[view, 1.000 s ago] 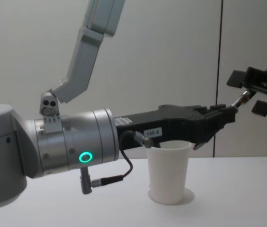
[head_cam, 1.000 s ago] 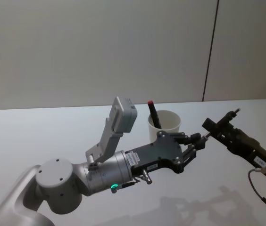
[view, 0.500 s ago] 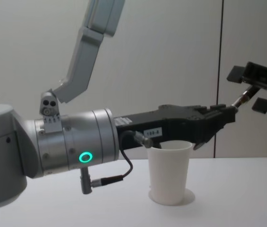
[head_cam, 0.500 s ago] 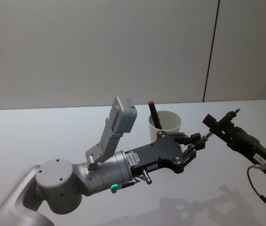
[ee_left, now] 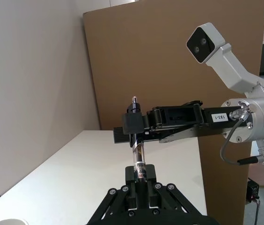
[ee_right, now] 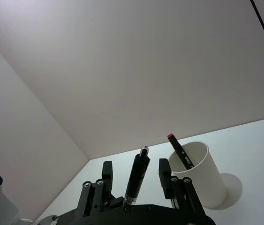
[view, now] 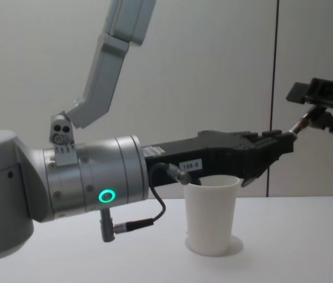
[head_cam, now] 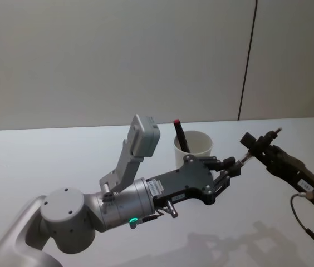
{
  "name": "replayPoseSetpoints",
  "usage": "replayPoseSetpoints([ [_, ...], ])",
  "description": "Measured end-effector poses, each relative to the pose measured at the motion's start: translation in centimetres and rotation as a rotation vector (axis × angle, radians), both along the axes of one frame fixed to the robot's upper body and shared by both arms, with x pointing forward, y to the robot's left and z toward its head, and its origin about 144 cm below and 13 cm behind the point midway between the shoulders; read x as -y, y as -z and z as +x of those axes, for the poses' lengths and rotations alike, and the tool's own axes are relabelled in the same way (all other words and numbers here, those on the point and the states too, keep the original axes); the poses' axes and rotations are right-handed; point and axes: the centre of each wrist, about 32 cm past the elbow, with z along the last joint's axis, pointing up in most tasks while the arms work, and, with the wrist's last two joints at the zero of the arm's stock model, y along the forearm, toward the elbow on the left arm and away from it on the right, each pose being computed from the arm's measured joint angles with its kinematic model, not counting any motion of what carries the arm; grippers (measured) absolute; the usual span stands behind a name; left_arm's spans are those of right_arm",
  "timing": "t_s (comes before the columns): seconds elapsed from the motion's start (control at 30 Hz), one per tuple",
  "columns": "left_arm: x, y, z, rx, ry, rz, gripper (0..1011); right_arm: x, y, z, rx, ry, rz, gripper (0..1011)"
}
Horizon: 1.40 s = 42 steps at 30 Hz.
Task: Place the pen into the pen holder.
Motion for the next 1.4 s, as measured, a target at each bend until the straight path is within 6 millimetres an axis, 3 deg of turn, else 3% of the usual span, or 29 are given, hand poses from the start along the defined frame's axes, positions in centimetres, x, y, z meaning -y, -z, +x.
replayPoseSetpoints([
  [0.07,0.0,0.0,0.0,0.000,0.000,0.000,140,0.1,-0.1,0.0,0.002,-0.003,-0.003,575],
  [0.13,0.0,0.0,0.0,0.000,0.000,0.000,140,0.1,-0.1,-0.1,0.002,-0.004,-0.005,565],
  [0.2,0.0,0.0,0.0,0.000,0.000,0.000,140,0.2,-0.2,-0.1,0.003,-0.007,-0.009,451],
  [0.53,0.0,0.0,0.0,0.000,0.000,0.000,140,0.5,-0.5,-0.3,0.009,-0.014,-0.018,168],
  [1.13,0.0,0.0,0.0,0.000,0.000,0.000,140,1.1,-0.5,-0.4,0.017,0.002,-0.035,153],
  [1.4,0.0,0.0,0.0,0.000,0.000,0.000,370,1.2,-0.4,-0.4,0.016,0.006,-0.039,153],
])
